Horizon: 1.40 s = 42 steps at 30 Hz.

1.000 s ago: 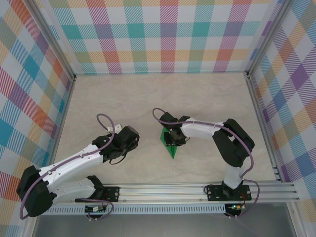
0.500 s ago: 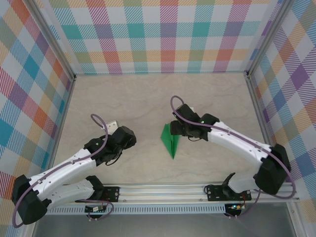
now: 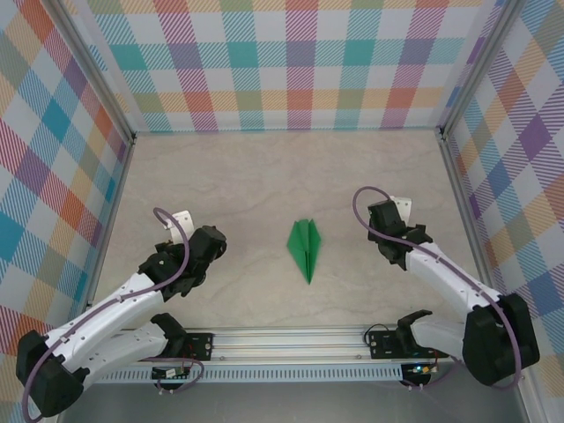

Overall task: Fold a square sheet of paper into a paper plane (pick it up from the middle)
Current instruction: Reset both arms

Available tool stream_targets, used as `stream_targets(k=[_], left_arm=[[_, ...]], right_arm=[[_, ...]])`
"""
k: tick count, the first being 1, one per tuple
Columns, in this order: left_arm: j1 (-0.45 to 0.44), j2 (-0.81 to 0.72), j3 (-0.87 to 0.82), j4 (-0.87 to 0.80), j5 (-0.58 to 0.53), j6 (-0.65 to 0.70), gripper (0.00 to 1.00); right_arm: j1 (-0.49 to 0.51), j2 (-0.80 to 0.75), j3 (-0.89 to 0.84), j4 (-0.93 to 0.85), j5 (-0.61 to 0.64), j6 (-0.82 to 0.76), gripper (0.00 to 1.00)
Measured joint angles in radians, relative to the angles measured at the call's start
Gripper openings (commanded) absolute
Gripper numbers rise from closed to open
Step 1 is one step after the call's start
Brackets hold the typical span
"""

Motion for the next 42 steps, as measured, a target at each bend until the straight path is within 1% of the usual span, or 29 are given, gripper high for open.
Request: stream_targets(k=[2,6,10,13,16,19,22,25,26,28,35,39,42], left_arm=[[0.059,0.000,-0.018,0.043,0.003,0.045,1.00],[0.211,0.028,-0.051,0.153,0.029,0.105,1.00],[0.285,0.103,-0.101,0.300,0.031,0.186,1.00],[0.362,0.172,-0.111,0.402,0.056,0.252,1.00],[0.393,0.227,-0.112,0.520,0.068,0.322,1.00],[0.400,0.294,-0.116,0.656,0.086,0.399,1.00],[0.412,0.377,-0.119,0.779,0.114,0.470,1.00],[0.418,0.454,-0.135,0.896,0.147,0.533,1.00],[0.421,0.473,-0.141,0.926,0.158,0.549,1.00],[0.428,0.513,-0.159,1.001,0.192,0.578,1.00],[0.471,0.594,-0.209,1.232,0.319,0.651,1.00],[0.542,0.662,-0.245,1.375,0.429,0.655,1.00],[0.581,0.698,-0.265,1.419,0.482,0.651,1.00]], right_arm=[[-0.035,0.060,-0.027,0.098,-0.019,-0.061,0.94],[-0.070,0.176,-0.074,0.340,-0.090,-0.174,0.93],[-0.128,0.227,-0.119,0.563,-0.193,-0.263,0.93],[-0.197,0.227,-0.166,0.729,-0.314,-0.302,0.93],[-0.256,0.231,-0.192,0.845,-0.432,-0.320,0.93],[-0.283,0.282,-0.204,0.974,-0.497,-0.330,0.93],[-0.315,0.340,-0.207,1.038,-0.573,-0.329,0.94],[-0.343,0.364,-0.211,1.065,-0.624,-0.327,0.95],[-0.347,0.364,-0.212,1.072,-0.633,-0.327,0.99],[-0.350,0.364,-0.212,1.088,-0.648,-0.325,1.00],[-0.328,0.364,-0.230,1.138,-0.547,-0.295,1.00],[-0.327,0.364,-0.231,1.146,-0.523,-0.287,1.00],[-0.327,0.364,-0.231,1.152,-0.517,-0.284,1.00]])
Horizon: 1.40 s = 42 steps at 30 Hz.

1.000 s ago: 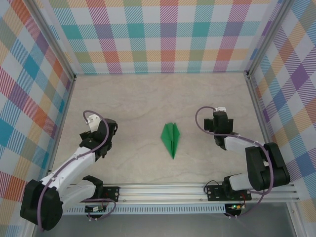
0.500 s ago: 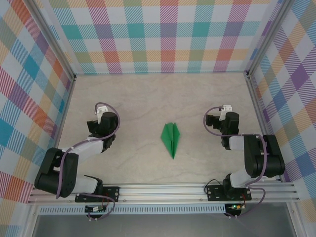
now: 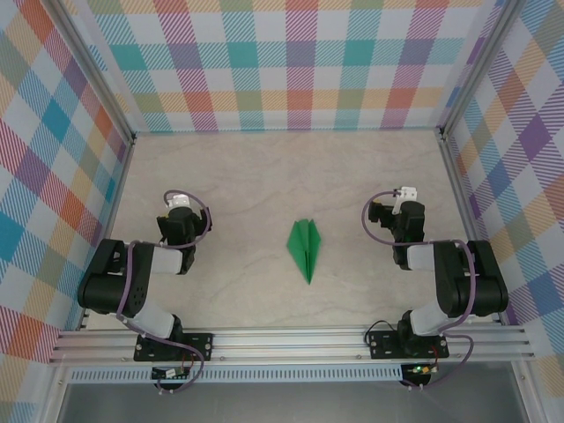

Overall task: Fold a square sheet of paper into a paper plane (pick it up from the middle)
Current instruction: Reset both arms

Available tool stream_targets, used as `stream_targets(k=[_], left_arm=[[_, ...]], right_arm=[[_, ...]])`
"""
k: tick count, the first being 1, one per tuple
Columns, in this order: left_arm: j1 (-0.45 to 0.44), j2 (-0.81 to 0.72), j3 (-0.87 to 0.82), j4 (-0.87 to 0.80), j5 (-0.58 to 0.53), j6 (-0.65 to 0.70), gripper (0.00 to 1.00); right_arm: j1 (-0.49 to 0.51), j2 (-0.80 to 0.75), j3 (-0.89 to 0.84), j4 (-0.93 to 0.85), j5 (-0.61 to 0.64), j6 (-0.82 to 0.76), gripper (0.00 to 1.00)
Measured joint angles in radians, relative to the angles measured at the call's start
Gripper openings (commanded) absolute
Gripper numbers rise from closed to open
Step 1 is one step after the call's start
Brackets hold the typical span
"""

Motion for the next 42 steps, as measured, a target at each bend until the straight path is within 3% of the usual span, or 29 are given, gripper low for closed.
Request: stream_targets(k=[6,42], left_arm=[[0.006,0.001,-0.002,0.041,0.042,-0.003,1.00],[0.005,0.001,-0.002,0.049,0.045,-0.002,1.00]], right_arm=[[0.000,0.000,0.000,0.008,0.006,0.000,1.00],[0.000,0.000,0.000,0.008,0.002,0.000,1.00]])
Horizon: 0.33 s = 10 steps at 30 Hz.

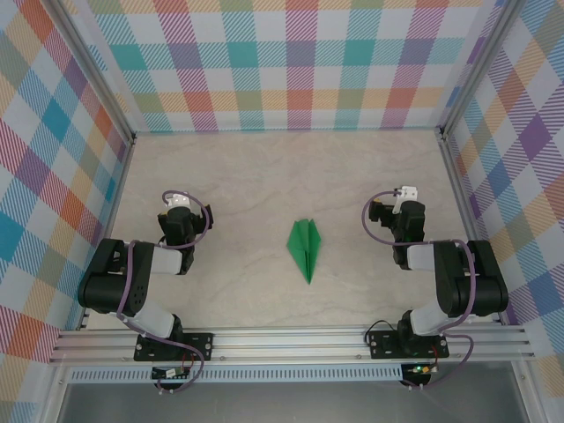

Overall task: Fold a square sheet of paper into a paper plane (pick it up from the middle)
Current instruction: Reset both arms

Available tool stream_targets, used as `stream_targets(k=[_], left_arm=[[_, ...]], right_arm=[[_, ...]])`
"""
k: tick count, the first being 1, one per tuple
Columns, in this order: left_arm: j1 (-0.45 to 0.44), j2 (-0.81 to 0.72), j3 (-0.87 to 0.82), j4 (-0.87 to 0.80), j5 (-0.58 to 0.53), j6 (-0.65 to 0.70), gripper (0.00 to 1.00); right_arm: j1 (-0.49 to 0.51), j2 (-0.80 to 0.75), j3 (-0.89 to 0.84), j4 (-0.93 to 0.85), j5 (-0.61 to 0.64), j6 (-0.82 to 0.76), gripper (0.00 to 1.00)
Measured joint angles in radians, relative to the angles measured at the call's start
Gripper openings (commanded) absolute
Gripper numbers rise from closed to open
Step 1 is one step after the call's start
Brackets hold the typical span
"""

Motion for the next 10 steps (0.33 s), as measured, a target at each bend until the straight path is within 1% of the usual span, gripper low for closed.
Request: stream_targets(k=[10], left_arm=[[0.000,0.000,0.000,0.000,0.000,0.000,1.00]], right_arm=[[0.000,0.000,0.000,0.000,-0.008,0.000,1.00]])
